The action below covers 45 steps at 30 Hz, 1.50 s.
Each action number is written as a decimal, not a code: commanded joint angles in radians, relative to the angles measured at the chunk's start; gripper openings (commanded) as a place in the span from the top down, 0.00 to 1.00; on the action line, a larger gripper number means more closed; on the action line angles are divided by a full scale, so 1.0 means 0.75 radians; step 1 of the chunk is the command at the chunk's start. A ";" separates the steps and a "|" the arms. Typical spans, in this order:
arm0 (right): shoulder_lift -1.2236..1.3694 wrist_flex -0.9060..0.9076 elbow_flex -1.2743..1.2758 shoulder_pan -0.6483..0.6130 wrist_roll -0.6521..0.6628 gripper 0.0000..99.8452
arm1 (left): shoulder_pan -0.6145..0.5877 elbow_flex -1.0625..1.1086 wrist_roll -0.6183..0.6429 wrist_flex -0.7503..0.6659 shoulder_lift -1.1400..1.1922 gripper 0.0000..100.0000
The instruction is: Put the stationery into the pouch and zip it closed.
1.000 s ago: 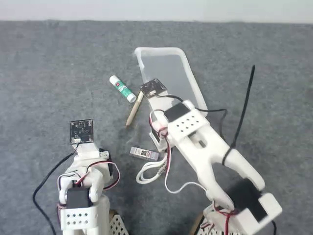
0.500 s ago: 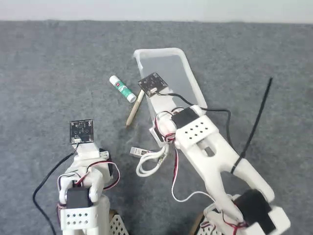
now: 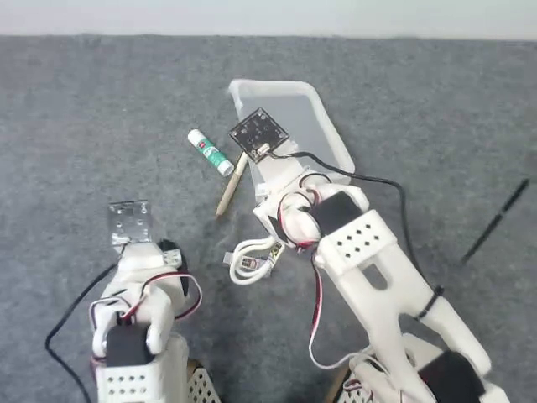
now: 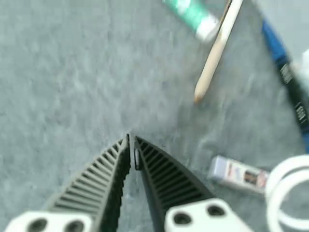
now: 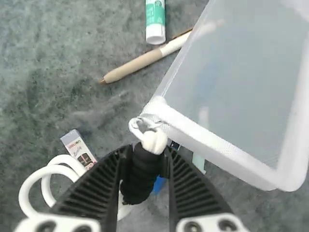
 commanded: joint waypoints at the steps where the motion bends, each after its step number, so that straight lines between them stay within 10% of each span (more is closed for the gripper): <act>1: -0.122 -0.026 -0.059 0.021 0.106 0.99 | 0.004 -0.161 0.002 -0.010 -0.039 0.99; 15: -0.218 -0.019 -0.057 0.019 0.127 0.99 | 0.225 -0.204 0.188 -0.151 -0.039 0.73; 35: -0.406 -0.017 0.043 -0.062 0.004 0.99 | 0.387 0.114 0.131 -0.775 -0.039 0.77; 45: -0.521 -0.038 0.176 -0.148 0.004 0.99 | 0.393 0.142 0.074 -0.792 -0.039 0.77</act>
